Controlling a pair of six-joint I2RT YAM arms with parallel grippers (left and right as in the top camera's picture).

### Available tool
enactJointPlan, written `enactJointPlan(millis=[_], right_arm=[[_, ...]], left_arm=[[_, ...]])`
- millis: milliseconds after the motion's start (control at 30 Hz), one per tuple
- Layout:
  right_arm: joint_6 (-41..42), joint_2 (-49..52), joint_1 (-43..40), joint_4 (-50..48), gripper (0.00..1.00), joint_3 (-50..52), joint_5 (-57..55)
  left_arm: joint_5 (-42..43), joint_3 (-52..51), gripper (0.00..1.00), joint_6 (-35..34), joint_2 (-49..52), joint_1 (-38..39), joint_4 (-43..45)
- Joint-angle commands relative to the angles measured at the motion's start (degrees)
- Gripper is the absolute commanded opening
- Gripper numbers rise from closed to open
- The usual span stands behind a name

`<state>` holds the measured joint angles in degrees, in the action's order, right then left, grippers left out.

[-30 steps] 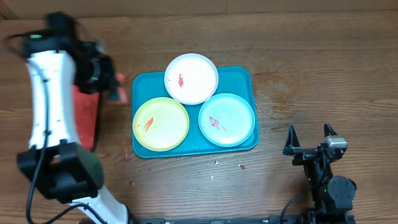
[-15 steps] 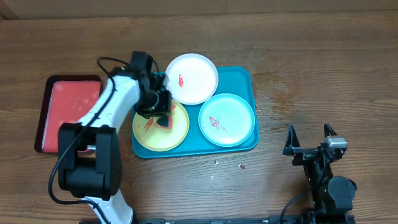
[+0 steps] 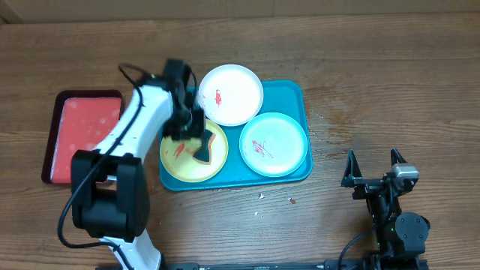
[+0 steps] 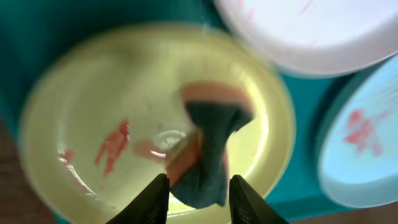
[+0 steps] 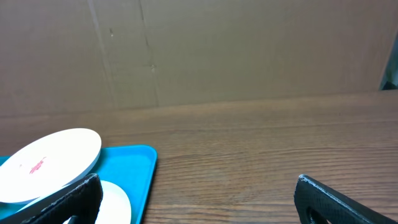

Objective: Clean dirty plates on tray and stack at the side
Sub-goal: 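Place the sponge on the yellow plate and raise the left gripper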

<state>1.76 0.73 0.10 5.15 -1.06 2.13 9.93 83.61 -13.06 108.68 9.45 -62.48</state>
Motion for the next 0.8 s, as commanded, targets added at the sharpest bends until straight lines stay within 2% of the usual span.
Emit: enactJointPlan(millis=[0,100,167,200,233,267,633,767], right_arm=[[0.35,-0.46,0.22,-0.39,1.0,0.59,-0.39],[0.35,-0.46,0.22,-0.39,1.0,0.59,-0.39],[0.35,-0.46,0.22,-0.39,1.0,0.59,-0.39],[0.35,-0.46,0.22,-0.39,1.0,0.59,-0.39],[0.35,-0.46,0.22,-0.39,1.0,0.59,-0.42],[0.35,-0.46,0.22,-0.39,1.0,0.59,-0.39],[0.44,-0.46,0.22,-1.92,1.0,0.59,-0.42],[3.5,-0.46,0.22,-6.45,1.0,0.59,10.8]], left_arm=[[-1.38,11.26,0.33,-0.72,-1.88,-1.25,-3.1],[-1.57,16.92,0.34,-0.76,-4.0,-1.79,-3.54],[-1.6,18.29,0.4,-1.2,-5.42,-2.05,-2.01],[-1.57,18.34,0.54,-1.4,-6.12,-2.14,-0.87],[-1.6,18.34,0.89,-1.36,-6.56,-2.14,0.11],[-1.62,18.34,1.0,-1.29,-6.75,-2.14,0.85],[-1.53,18.05,1.0,-1.33,-4.04,-2.14,0.74],[-1.55,18.05,1.0,-1.31,-4.0,-2.14,0.81]])
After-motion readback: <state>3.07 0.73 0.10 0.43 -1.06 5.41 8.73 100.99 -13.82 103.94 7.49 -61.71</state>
